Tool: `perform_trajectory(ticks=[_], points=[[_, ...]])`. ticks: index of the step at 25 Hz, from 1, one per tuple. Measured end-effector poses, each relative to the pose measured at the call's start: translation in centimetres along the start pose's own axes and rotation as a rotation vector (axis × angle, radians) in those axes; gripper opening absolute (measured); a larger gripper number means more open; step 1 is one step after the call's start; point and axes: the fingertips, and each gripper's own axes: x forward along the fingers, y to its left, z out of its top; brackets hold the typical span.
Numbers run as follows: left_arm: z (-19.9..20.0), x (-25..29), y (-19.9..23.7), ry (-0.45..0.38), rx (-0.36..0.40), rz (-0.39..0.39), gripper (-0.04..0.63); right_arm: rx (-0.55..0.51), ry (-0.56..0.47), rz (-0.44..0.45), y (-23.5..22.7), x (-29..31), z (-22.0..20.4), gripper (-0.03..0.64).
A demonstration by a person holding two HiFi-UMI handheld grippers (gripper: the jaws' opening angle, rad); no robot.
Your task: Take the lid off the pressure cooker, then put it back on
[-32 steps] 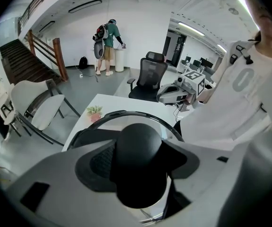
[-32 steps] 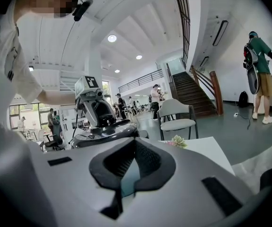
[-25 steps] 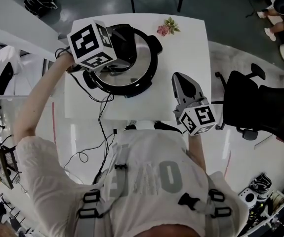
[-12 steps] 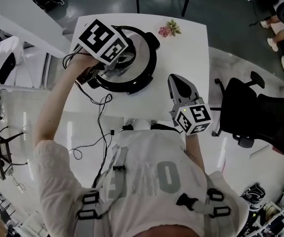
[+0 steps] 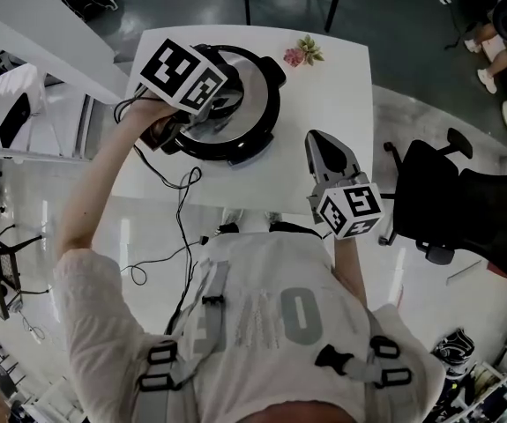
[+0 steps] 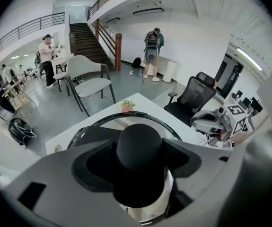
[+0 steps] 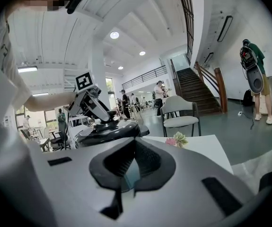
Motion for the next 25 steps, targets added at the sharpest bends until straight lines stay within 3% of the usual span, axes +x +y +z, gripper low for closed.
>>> perform_trajectory(ticks=[4,7,11,13,15,20,25], points=[[0.9,-2.2,-0.5,-0.101,-0.055,-0.041,0.350,-0.007,-0.015,0.007,0.7,0.4,0.6,0.005],[3.9,-7.0,-0.3,-0.284,-0.014,0.020,0.349,-0.026,-0.028,0.017,1.5,1.0,1.2,0.005],[7.7,-15.8,-0.5,-0.656,0.071,0.205,0.317,-0.069,-0.066,0.031,3.0,2.0,3.2,0.005],[7.7,-20.0,-1.7,-0.879,0.051,0.247,0.295,-0.103,-0.095,0.037,3.9,2.4,4.7,0.005],[6.4,-22.9,-2.6,-1.042,0.023,0.309,0.293,-0.138,-0.129,0.043,4.8,2.8,6.4,0.005],[2.2,-26.0,-4.0,-1.223,-0.009,0.527,0.196,-0.201,-0.198,0.053,6.3,3.1,9.4,0.005],[-0.8,-26.2,-4.8,-1.317,0.018,0.684,0.187,-0.233,-0.245,0.056,8.0,3.5,11.0,0.005]])
